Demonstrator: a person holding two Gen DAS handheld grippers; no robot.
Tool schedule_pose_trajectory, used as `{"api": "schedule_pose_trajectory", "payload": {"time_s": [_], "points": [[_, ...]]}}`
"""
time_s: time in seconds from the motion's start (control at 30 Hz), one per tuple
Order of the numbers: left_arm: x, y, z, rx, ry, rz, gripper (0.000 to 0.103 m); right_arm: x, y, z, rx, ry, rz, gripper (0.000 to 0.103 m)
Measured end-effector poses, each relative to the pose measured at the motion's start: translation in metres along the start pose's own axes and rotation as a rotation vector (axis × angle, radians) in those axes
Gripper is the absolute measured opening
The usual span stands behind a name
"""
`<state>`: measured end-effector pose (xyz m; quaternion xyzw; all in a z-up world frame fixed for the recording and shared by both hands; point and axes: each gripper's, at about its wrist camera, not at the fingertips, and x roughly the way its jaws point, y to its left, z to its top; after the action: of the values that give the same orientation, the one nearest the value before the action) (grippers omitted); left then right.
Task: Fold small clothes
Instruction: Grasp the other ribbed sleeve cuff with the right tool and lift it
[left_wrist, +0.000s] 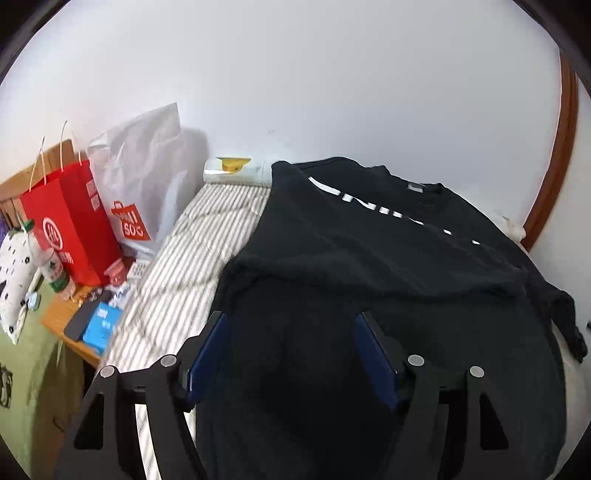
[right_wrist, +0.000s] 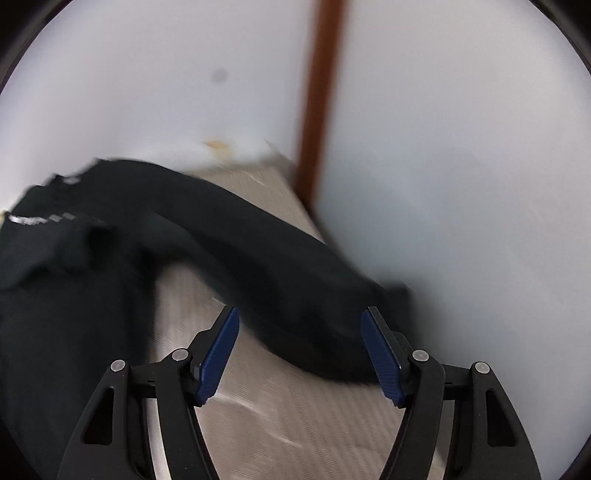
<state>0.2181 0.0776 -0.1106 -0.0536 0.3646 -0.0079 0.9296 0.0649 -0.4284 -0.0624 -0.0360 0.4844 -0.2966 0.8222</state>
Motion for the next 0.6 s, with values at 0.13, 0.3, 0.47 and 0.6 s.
{"api": "schedule_pose_trajectory", "payload": {"time_s": [0.13,0.3,0.47,0.6], "points": [[-0.009,-0.01,-0.006,-0.045,0.008,-0.019,0.069,0.017,-0.04,-0.026,0.027,0.025,0.013,0.063],[-0.013,-0.027,-0.011,-0.089,0.023,-0.032,0.069,0.037,-0.049,-0.031,0.021,0.007,0.045,0.063],[-0.017,-0.042,-0.012,-0.073,0.037,-0.014,0.069,0.06,-0.041,-0.027,-0.01,0.038,0.004,0.06],[-0.022,-0.045,-0.013,-0.059,0.035,0.01,0.069,0.061,-0.044,-0.027,-0.003,0.043,0.029,0.038]]}}
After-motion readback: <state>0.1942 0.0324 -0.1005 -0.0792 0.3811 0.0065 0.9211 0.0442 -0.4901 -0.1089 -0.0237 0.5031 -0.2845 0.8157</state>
